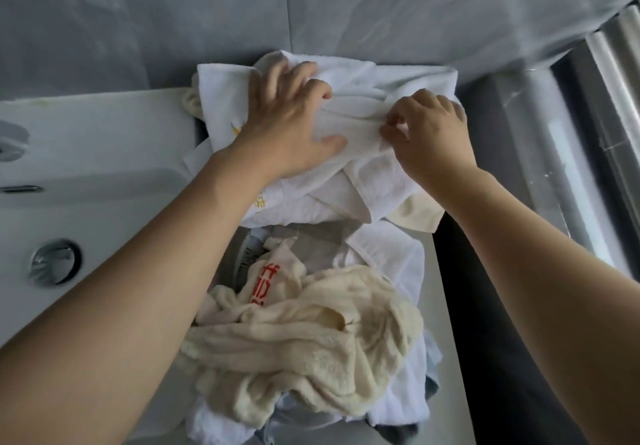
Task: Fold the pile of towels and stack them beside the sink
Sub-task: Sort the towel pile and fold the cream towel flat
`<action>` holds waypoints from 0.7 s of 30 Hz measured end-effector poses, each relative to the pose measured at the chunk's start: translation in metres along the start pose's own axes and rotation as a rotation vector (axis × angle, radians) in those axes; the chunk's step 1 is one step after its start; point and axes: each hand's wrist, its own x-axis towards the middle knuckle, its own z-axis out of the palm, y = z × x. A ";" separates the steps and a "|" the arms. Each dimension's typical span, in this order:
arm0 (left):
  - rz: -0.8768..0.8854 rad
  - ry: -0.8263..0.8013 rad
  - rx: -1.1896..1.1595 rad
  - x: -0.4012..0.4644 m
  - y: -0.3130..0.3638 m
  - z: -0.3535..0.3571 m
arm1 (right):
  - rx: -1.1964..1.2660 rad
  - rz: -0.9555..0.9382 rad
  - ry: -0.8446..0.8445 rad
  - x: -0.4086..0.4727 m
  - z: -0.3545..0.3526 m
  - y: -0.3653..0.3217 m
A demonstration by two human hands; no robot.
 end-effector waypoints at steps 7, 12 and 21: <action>0.019 0.138 0.139 -0.011 0.013 -0.003 | 0.329 0.056 -0.048 -0.001 -0.018 -0.009; -0.150 0.413 -0.477 -0.021 0.020 -0.032 | 0.274 -0.035 -0.109 -0.014 -0.029 -0.004; -0.170 0.297 -0.744 -0.076 0.011 -0.042 | 0.256 0.395 -0.061 0.001 -0.018 -0.005</action>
